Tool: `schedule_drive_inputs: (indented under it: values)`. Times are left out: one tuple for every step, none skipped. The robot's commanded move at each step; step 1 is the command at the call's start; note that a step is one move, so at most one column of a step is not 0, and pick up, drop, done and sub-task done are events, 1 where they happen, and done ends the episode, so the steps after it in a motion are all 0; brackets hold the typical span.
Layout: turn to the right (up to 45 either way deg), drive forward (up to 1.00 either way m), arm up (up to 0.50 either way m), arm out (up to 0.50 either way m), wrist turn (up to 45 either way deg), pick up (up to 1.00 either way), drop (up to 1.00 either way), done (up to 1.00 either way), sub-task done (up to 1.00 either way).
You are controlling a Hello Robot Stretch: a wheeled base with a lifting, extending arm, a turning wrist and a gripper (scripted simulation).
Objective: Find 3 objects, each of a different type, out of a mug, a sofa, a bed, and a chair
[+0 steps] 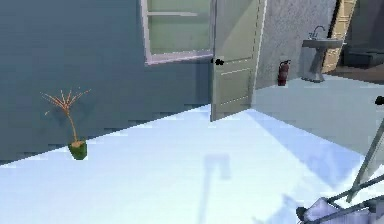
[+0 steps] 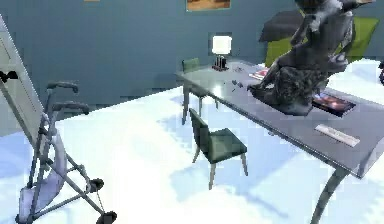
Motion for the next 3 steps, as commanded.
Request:
schedule_drive_inputs:
  values:
    - [0.0,0.80,0.00,0.00,0.0,0.00,0.00,0.00,0.00]
    - [9.0,0.00,0.00,0.00,0.0,0.00,0.00,0.00,0.00]
    - [0.0,0.45,0.00,0.00,0.0,0.00,0.00,0.00,0.00]
